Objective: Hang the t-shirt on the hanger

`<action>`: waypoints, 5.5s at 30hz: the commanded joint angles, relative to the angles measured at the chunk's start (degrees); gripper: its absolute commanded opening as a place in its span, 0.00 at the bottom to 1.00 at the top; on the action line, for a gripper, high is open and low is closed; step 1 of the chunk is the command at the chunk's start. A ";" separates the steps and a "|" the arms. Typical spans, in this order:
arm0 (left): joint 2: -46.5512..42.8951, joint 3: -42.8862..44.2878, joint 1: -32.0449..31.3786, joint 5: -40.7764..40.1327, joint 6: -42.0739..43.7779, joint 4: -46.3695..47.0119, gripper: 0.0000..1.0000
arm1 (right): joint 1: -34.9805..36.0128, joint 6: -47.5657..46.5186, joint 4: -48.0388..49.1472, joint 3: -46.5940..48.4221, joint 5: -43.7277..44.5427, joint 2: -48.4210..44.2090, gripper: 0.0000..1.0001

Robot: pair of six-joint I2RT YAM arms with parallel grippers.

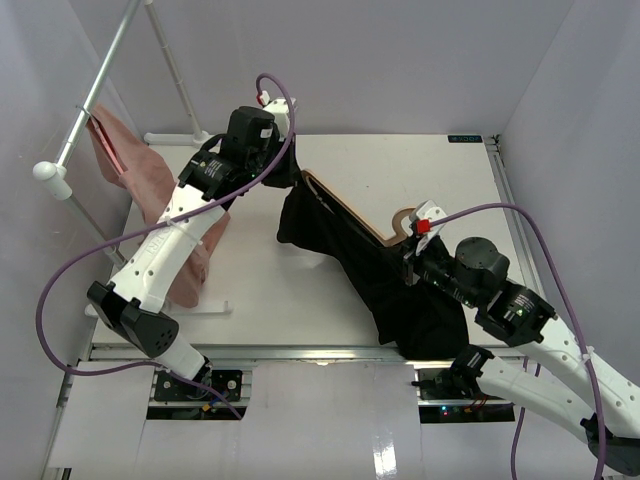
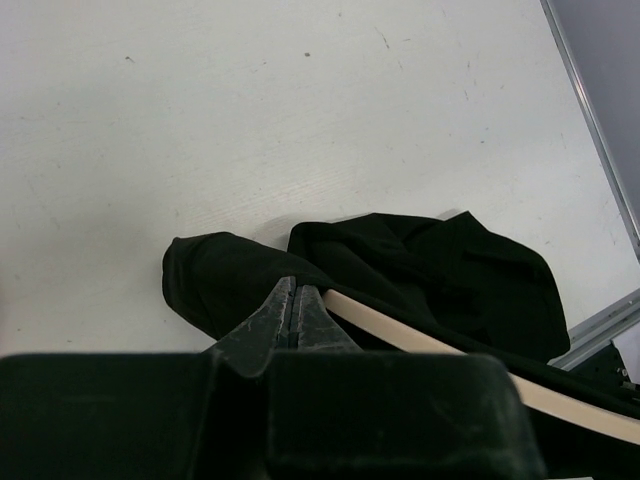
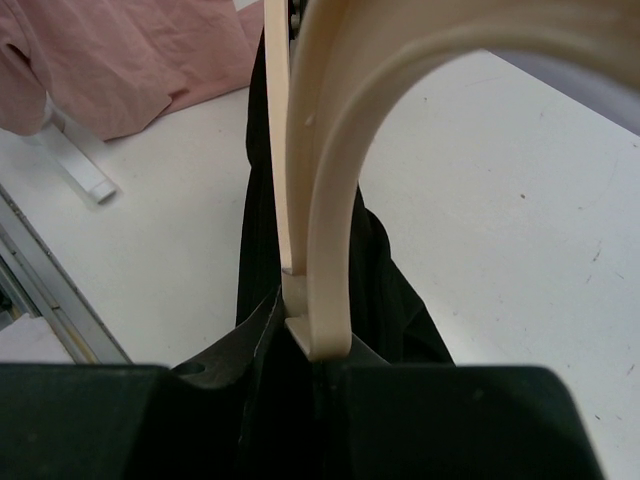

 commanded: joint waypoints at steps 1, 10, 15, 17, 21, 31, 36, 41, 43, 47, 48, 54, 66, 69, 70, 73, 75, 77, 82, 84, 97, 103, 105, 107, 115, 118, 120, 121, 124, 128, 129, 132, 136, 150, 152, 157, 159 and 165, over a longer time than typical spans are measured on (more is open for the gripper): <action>-1.54 2.65 2.79 -8.80 1.56 5.23 0.00 | 0.10 -0.06 -11.09 -0.57 1.63 -3.10 0.08; 2.08 6.81 3.72 -8.22 2.95 4.35 0.00 | 0.10 -0.06 -13.91 -0.29 -0.46 -3.30 0.08; -0.11 1.90 2.88 -1.34 3.38 8.06 0.00 | 0.10 -0.06 -12.60 0.11 -0.28 -1.66 0.08; -0.91 -0.33 1.80 0.16 3.79 9.49 0.00 | 0.10 0.71 -11.96 1.05 0.40 0.26 0.08; -2.98 -2.20 0.77 1.24 4.07 10.67 0.00 | 0.10 1.82 -10.03 3.43 1.48 6.30 0.08; -5.97 -5.86 -0.47 4.95 3.09 11.45 0.00 | 0.10 2.18 -3.23 6.07 4.50 14.10 0.08; -5.74 -10.21 -5.58 10.29 3.53 14.20 0.00 | 0.15 1.23 0.02 9.27 6.03 17.97 0.08; -3.84 -8.83 -9.03 13.66 5.58 13.86 0.15 | 0.18 -1.49 -0.97 14.73 6.15 21.80 0.08; -5.30 -8.00 -9.11 10.97 6.01 13.49 0.36 | 0.06 -2.04 -1.56 14.33 5.85 21.20 0.08; -9.57 -5.99 -9.02 8.24 8.15 12.36 0.64 | 0.01 -2.41 -1.58 12.37 2.70 17.45 0.08; -10.26 -4.78 -9.03 8.45 8.61 11.81 0.67 | 0.02 -2.34 -1.84 12.06 2.29 16.50 0.08; -16.18 -3.21 -9.11 13.23 14.29 9.77 0.73 | 0.01 -2.08 -4.72 10.84 -1.02 9.48 0.08; -23.25 -7.94 -9.11 21.89 41.91 2.10 0.74 | 0.09 -3.51 -9.16 10.94 -11.70 6.96 0.08; -23.48 -10.74 -9.11 25.80 51.34 0.91 0.76 | 0.01 -3.26 -6.98 10.20 -13.60 7.31 0.08; -22.72 -11.11 -9.11 26.33 52.37 -0.21 0.76 | 0.03 -3.42 -6.52 10.21 -14.10 7.68 0.08; -19.74 -12.01 -9.11 27.39 54.54 -3.68 0.73 | 0.10 -3.90 -5.46 10.45 -14.86 8.78 0.08; -18.82 -13.56 -9.17 25.54 54.83 -3.27 0.73 | 0.10 -4.54 -5.28 10.78 -15.69 9.20 0.08; -18.90 -14.93 -9.28 24.19 55.22 -1.46 0.73 | 0.01 -5.06 -5.14 10.70 -16.43 9.40 0.08; -19.08 -18.43 -10.58 28.27 57.17 0.38 0.75 | 0.04 -5.92 -3.99 9.26 -18.12 9.11 0.08; -18.38 -19.03 -11.02 29.59 57.45 -0.46 0.75 | 0.10 -6.03 -3.84 9.25 -18.39 9.28 0.08; -14.23 -16.61 -12.36 37.92 58.68 -6.37 0.17 | 0.08 -7.62 -1.42 9.96 -23.43 9.37 0.08; -14.23 -16.96 -12.36 38.30 59.16 -7.83 0.00 | 0.10 -8.03 -1.11 9.61 -22.53 8.99 0.08; -14.66 -17.69 -12.36 38.73 59.00 -7.90 0.00 | 0.10 -8.42 -1.16 9.41 -21.32 8.49 0.08; -15.51 -18.45 -12.36 39.66 58.89 -7.74 0.00 | 0.06 -9.09 -1.09 9.03 -20.46 7.15 0.08; -19.16 -20.14 -12.32 28.35 46.27 0.14 0.00 | 0.10 -4.36 -1.20 7.47 -6.69 2.86 0.56; -18.56 -18.98 -12.27 22.57 42.47 0.88 0.00 | 0.06 -1.48 -1.88 7.51 5.27 2.60 0.60; -17.98 -18.76 -12.32 20.36 41.13 0.76 0.00 | 0.06 -0.46 -1.88 7.76 8.91 2.64 0.61; -17.85 -18.89 -12.36 19.49 40.58 0.88 0.00 | 0.09 -0.07 -1.91 7.88 10.07 2.74 0.61; -18.13 -20.32 -12.36 17.65 39.47 2.49 0.00 | 0.07 -0.06 -2.35 7.52 11.42 3.53 0.58; -19.36 -21.38 -12.27 15.91 37.34 5.20 0.00 | 0.10 -0.06 -2.46 5.41 14.71 4.74 0.58; -19.60 -21.38 -12.27 15.90 36.81 5.61 0.00 | 0.10 -0.06 -1.99 4.75 15.42 4.74 0.58; -20.06 -21.29 -12.36 16.00 34.93 6.86 0.00 | 0.01 1.71 0.86 2.69 15.26 4.40 0.59; -20.79 -22.30 -12.33 16.43 33.20 8.14 0.00 | 0.07 2.32 2.60 1.82 15.00 5.52 0.58; -27.15 -31.33 -12.27 14.97 35.20 10.99 0.00 | -0.26 -1.63 -0.85 11.12 30.85 12.32 0.08; -28.25 -33.40 -12.27 13.50 35.99 10.56 0.00 | -0.69 -3.22 -2.20 14.30 30.55 12.81 0.08; -30.44 -35.58 -12.36 13.72 37.14 10.25 0.00 | -2.71 -6.26 -3.78 18.58 28.56 15.35 0.08; -31.62 -35.85 -12.30 14.72 37.71 10.23 0.00 | -6.14 -6.70 -5.38 20.32 24.66 17.61 0.08; -32.89 -37.02 -12.29 15.42 37.69 10.38 0.00 | -16.48 -7.14 -8.81 24.69 9.56 22.83 0.24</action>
